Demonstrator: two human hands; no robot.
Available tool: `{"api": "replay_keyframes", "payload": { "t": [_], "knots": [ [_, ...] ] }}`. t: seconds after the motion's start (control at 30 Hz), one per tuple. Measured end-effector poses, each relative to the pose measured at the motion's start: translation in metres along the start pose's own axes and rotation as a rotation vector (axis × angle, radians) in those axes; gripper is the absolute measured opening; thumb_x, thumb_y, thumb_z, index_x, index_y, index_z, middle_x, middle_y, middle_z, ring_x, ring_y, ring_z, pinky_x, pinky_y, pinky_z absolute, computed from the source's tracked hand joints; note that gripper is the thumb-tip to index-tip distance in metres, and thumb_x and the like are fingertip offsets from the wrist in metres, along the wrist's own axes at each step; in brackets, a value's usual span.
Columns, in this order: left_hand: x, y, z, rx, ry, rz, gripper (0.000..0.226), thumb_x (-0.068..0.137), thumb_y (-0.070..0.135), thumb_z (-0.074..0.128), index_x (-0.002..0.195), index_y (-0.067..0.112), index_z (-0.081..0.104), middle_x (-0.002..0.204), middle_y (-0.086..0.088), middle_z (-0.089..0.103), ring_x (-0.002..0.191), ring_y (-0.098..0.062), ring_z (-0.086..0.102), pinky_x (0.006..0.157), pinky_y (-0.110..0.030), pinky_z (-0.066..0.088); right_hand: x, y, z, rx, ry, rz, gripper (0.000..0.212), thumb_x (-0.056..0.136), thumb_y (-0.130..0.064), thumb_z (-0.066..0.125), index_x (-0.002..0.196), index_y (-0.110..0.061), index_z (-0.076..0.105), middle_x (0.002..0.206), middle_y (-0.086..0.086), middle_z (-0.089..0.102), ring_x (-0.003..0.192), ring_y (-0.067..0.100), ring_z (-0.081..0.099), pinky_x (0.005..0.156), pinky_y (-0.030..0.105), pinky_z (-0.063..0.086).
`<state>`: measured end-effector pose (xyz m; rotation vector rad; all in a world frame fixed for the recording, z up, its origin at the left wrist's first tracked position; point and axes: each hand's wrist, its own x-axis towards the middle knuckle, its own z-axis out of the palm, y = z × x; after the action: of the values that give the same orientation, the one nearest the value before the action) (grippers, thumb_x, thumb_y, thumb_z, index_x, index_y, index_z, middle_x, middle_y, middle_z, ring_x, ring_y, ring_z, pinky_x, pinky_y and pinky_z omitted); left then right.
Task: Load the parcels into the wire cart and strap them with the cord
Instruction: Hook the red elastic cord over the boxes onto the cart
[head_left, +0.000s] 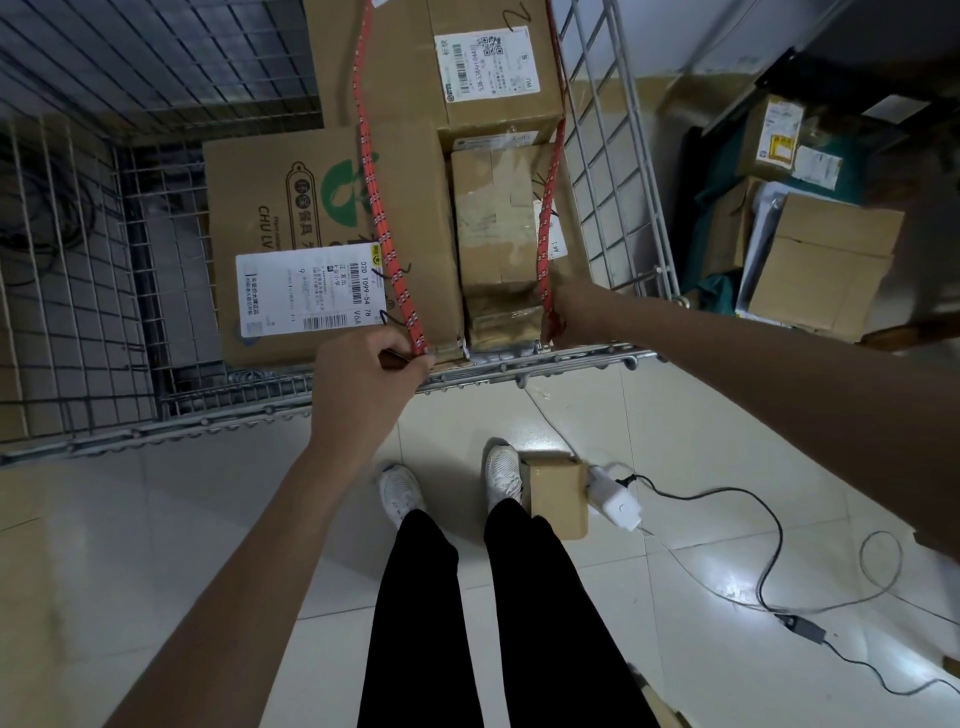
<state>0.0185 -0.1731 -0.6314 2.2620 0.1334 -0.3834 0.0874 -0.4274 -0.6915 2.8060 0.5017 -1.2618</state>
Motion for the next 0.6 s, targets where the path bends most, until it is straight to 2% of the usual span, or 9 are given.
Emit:
{"api": "replay_keyframes", "payload": {
  "t": [0.1, 0.13, 0.17, 0.23, 0.3, 0.4, 0.47, 0.6],
  "knots": [
    [0.0, 0.0, 0.0, -0.005, 0.003, 0.005, 0.017, 0.078, 0.02, 0.077, 0.065, 0.02, 0.066, 0.059, 0.017, 0.059, 0.057, 0.0, 0.054, 0.056, -0.017, 0.037, 0.005, -0.004, 0.008, 0.447, 0.028, 0.168, 0.023, 0.092, 0.004, 0.035, 0.079, -0.01, 0.047, 0.072, 0.005, 0.045, 0.061, 0.014, 0.043, 0.055, 0.023, 0.037],
    [-0.001, -0.001, 0.0, -0.009, 0.002, 0.004, 0.017, 0.078, 0.02, 0.077, 0.065, 0.02, 0.065, 0.059, 0.017, 0.059, 0.057, 0.0, 0.054, 0.056, -0.017, 0.036, 0.005, -0.002, 0.009, 0.323, 0.006, 0.081, 0.019, 0.09, 0.003, 0.039, 0.078, -0.007, 0.05, 0.071, 0.007, 0.048, 0.062, 0.016, 0.046, 0.054, 0.023, 0.038],
    [-0.001, -0.001, 0.0, -0.011, -0.002, 0.001, 0.018, 0.078, 0.02, 0.077, 0.065, 0.021, 0.065, 0.06, 0.017, 0.059, 0.057, 0.0, 0.053, 0.056, -0.016, 0.035, -0.002, -0.007, -0.001, 0.233, -0.025, 0.059, 0.013, 0.087, 0.001, 0.048, 0.078, -0.003, 0.056, 0.073, 0.009, 0.057, 0.066, 0.021, 0.053, 0.056, 0.026, 0.045],
    [0.0, -0.001, 0.0, -0.011, -0.014, -0.005, 0.018, 0.079, 0.02, 0.077, 0.066, 0.021, 0.064, 0.06, 0.017, 0.058, 0.057, 0.001, 0.052, 0.054, -0.013, 0.032, -0.004, -0.006, -0.001, 0.459, -0.009, 0.1, 0.007, 0.08, -0.004, 0.061, 0.078, -0.002, 0.067, 0.078, 0.012, 0.068, 0.074, 0.026, 0.063, 0.066, 0.033, 0.054],
    [0.0, -0.001, 0.0, -0.019, -0.018, -0.006, 0.017, 0.079, 0.019, 0.077, 0.066, 0.019, 0.065, 0.06, 0.017, 0.058, 0.056, 0.001, 0.052, 0.053, -0.013, 0.032, -0.014, -0.004, -0.008, 0.552, 0.0, 0.067, 0.002, 0.08, -0.003, 0.067, 0.08, -0.005, 0.066, 0.076, 0.01, 0.069, 0.072, 0.025, 0.067, 0.065, 0.033, 0.056],
    [-0.001, -0.001, -0.001, -0.029, -0.017, -0.009, 0.016, 0.079, 0.019, 0.077, 0.067, 0.019, 0.066, 0.059, 0.017, 0.058, 0.055, 0.001, 0.051, 0.054, -0.014, 0.033, -0.019, 0.001, -0.009, 0.645, 0.042, 0.093, 0.03, 0.082, -0.007, 0.074, 0.105, -0.011, 0.055, 0.073, 0.003, 0.068, 0.066, 0.02, 0.068, 0.066, 0.036, 0.059],
    [-0.001, -0.001, 0.0, -0.018, -0.018, -0.006, 0.015, 0.079, 0.019, 0.077, 0.068, 0.019, 0.066, 0.06, 0.018, 0.057, 0.055, 0.002, 0.051, 0.053, -0.012, 0.032, -0.019, -0.001, -0.009, 0.607, 0.086, 0.122, 0.037, 0.081, -0.011, 0.076, 0.11, -0.011, 0.053, 0.072, -0.001, 0.064, 0.066, 0.018, 0.064, 0.074, 0.037, 0.059],
    [0.0, -0.001, 0.0, -0.011, -0.021, -0.001, 0.015, 0.079, 0.02, 0.076, 0.068, 0.02, 0.066, 0.061, 0.018, 0.058, 0.055, 0.003, 0.053, 0.054, -0.01, 0.033, -0.017, 0.001, -0.015, 0.729, 0.113, 0.21, 0.013, 0.084, -0.008, 0.072, 0.094, -0.008, 0.064, 0.077, 0.003, 0.07, 0.069, 0.018, 0.071, 0.074, 0.032, 0.061]
  ]
}}
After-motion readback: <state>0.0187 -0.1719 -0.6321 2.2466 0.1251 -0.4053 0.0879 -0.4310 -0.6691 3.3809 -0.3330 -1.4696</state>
